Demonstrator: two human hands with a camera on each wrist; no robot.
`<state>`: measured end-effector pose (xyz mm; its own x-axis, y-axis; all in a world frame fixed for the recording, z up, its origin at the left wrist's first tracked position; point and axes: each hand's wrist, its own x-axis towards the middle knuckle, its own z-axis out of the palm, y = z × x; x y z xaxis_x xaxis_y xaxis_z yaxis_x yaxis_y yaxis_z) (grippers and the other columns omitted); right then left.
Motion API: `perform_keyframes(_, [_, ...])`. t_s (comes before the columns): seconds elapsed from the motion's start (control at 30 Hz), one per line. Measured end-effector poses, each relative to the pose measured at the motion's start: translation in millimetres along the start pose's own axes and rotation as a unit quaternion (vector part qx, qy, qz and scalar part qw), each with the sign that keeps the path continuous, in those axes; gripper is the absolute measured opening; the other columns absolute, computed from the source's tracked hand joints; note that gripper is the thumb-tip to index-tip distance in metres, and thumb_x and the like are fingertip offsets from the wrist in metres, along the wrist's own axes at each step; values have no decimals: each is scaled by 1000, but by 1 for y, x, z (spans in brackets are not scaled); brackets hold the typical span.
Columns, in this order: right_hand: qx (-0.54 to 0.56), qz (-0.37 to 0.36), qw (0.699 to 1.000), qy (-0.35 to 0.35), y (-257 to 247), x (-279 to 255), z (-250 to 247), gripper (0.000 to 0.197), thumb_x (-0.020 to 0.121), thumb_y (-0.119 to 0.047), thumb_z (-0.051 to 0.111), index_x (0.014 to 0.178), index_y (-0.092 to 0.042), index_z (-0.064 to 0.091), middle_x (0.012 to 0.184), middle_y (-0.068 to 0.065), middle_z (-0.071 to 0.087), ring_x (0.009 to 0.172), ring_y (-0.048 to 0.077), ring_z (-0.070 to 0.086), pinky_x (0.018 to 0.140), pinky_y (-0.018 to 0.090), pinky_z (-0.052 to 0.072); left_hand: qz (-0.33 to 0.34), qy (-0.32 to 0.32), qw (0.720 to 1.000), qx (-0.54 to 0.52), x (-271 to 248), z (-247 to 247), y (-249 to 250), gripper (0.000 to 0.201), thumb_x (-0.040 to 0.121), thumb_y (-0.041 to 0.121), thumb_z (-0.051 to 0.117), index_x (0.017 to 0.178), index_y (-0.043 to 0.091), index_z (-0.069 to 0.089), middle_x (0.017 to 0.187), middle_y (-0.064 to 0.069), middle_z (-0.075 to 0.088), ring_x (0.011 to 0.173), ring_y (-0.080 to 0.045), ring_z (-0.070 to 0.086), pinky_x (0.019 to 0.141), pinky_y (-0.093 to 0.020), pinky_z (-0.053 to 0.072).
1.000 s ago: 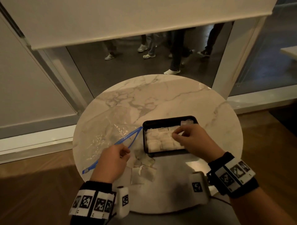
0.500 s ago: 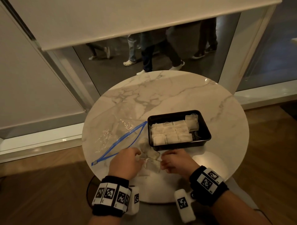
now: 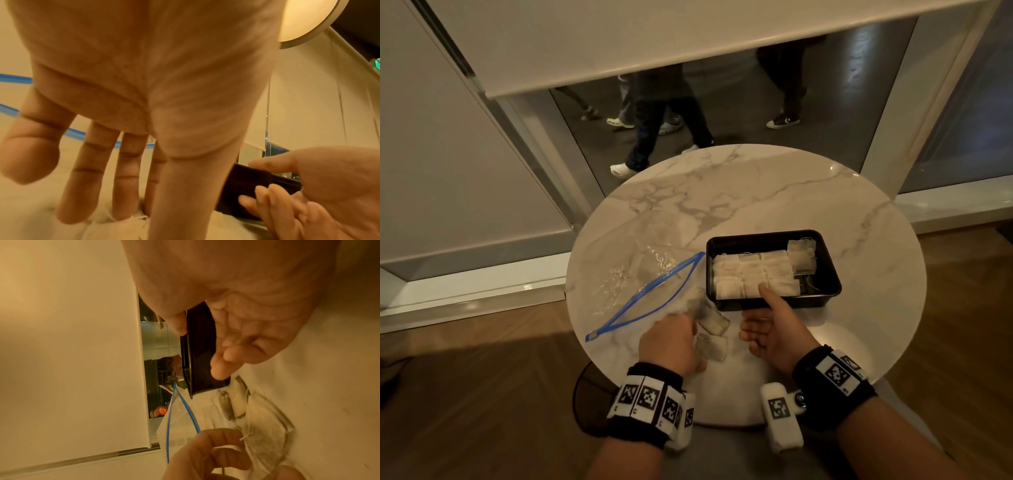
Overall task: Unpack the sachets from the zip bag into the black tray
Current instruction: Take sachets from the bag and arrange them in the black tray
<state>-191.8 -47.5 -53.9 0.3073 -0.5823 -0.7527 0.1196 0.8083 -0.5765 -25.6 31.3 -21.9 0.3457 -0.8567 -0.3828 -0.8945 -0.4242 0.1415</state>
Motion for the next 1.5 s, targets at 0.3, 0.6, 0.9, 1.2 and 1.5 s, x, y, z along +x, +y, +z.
perform_keyframes(0.3, [8,-105,992,64,-6,-1,-7,42,96,-45,58,89,-4,67,65,8,63,53,17,56,49,26,41,-14,-22,998,-60,-1,-5,-12,38,71,35,84,97,34,57,108,8,59,100,-15,58,93,-37,52])
perform_keyframes(0.6, [-3,-110,991,74,-1,-1,-12,37,97,-37,60,95,-2,68,65,8,63,52,16,54,50,27,41,-54,-17,988,-142,2,-7,-36,23,78,13,82,93,19,66,96,4,63,91,-11,61,84,-24,49])
perform_keyframes(0.9, [-40,-91,994,38,13,-14,6,37,98,-36,57,92,-2,71,63,6,64,50,15,54,50,27,39,-68,35,990,-118,0,-19,-56,27,76,17,84,99,22,70,107,1,61,92,-11,61,90,-26,53])
perform_keyframes(1.2, [-49,-35,998,-21,21,-28,12,38,98,-37,56,99,-2,71,66,6,64,53,15,55,49,25,37,-23,31,993,-110,-14,-32,-54,2,86,27,77,85,27,78,92,10,68,81,1,56,76,-17,44])
perform_keyframes(1.5, [-88,-145,984,-56,-15,-49,0,28,96,-25,58,89,-2,70,60,7,59,45,15,46,39,21,28,92,115,959,-241,-27,-71,-34,13,90,24,72,81,31,65,80,4,69,72,-6,64,63,-18,46])
